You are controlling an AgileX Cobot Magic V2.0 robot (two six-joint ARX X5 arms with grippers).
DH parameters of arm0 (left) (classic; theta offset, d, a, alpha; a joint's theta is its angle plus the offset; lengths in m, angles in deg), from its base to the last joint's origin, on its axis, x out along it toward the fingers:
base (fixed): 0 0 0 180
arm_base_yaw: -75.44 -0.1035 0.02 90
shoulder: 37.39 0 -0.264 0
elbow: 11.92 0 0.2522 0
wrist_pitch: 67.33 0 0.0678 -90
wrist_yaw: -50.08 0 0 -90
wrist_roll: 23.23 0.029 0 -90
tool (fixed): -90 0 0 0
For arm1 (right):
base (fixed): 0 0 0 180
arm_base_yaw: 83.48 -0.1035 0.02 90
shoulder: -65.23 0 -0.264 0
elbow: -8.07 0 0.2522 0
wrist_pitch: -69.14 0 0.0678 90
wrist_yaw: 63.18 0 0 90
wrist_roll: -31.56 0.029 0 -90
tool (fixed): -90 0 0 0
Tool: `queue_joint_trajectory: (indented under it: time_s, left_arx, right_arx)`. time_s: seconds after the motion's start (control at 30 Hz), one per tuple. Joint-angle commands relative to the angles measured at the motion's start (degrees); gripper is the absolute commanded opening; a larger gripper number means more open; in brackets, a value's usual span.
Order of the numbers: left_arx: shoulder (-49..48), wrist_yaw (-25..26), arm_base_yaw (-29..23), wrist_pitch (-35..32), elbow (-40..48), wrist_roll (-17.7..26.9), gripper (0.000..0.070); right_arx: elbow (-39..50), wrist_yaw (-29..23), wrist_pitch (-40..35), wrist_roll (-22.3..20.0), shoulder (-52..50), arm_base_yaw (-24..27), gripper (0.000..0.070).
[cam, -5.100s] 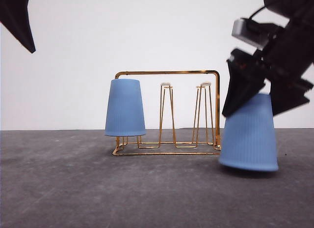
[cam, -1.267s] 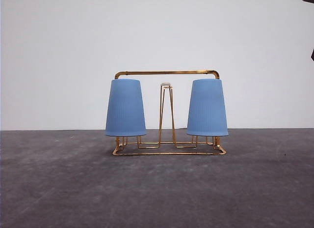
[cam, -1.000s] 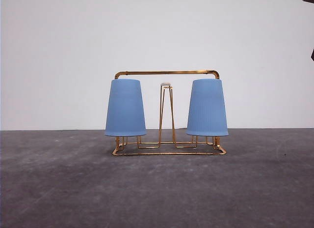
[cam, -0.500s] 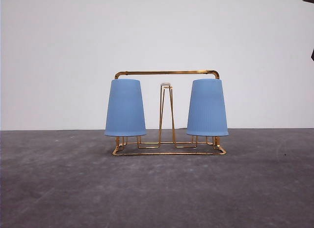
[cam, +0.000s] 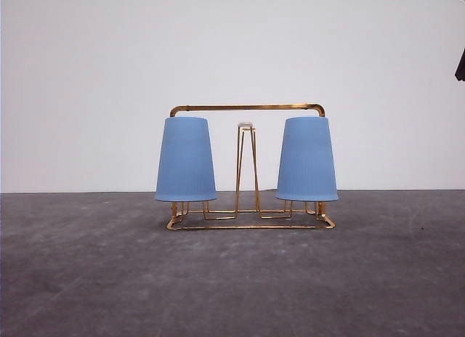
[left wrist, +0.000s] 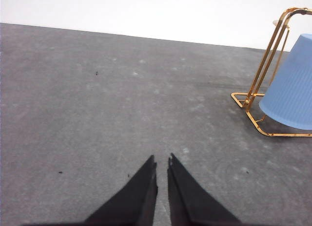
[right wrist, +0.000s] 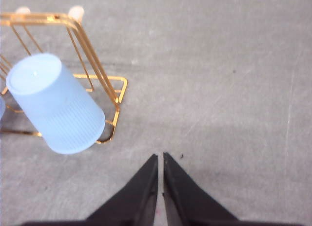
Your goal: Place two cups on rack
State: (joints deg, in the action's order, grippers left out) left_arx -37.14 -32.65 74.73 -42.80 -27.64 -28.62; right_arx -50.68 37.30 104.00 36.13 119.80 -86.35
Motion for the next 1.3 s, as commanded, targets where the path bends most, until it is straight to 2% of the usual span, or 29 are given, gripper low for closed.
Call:
queue_joint_trajectory:
  time_s: [0.0, 0.33, 0.4, 0.5, 0.6, 0.77, 0.97, 1.13, 1.27]
  left_arx:
    - [-0.09, -0.09, 0.02, 0.15, 0.79, 0.13, 0.0025]
    - [-0.09, -0.09, 0.02, 0.17, 0.79, 0.12, 0.0025]
    - [-0.09, -0.09, 0.02, 0.15, 0.77, 0.13, 0.0025]
    - [-0.09, -0.17, 0.02, 0.18, 0.79, 0.13, 0.0025]
    - [-0.09, -0.13, 0.02, 0.17, 0.77, 0.11, 0.0025]
    - [-0.09, -0.15, 0.02, 0.17, 0.77, 0.11, 0.0025]
    - [-0.09, -0.15, 0.02, 0.17, 0.77, 0.11, 0.0025]
    - [-0.09, -0.15, 0.02, 0.17, 0.77, 0.13, 0.0025]
    - [-0.07, -0.15, 0.02, 0.15, 0.77, 0.11, 0.0025]
  right_arx:
    - [-0.76, -0.02, -1.07, 0.46, 0.37, 0.0, 0.0015]
    - [-0.76, -0.09, -3.12, 0.39, -0.26, -0.8, 0.0015]
    - [-0.7, -1.34, -3.8, -1.28, -1.21, -0.85, 0.0015]
    - [0.1, -3.49, -3.44, -7.26, -5.18, -0.85, 0.0015]
    - [5.02, -4.3, -3.56, -8.44, -11.55, -0.72, 0.0015]
    - [20.62, -11.01, -9.54, -8.24, -24.25, -0.76, 0.0015]
    - [38.01, -12.02, -18.71, -6.45, -39.36, -0.79, 0.0015]
    - [43.95, -12.06, -18.98, -6.47, -49.72, -0.66, 0.0015]
    - [44.33, -12.37, -14.41, -6.97, -54.41, -0.27, 0.0015]
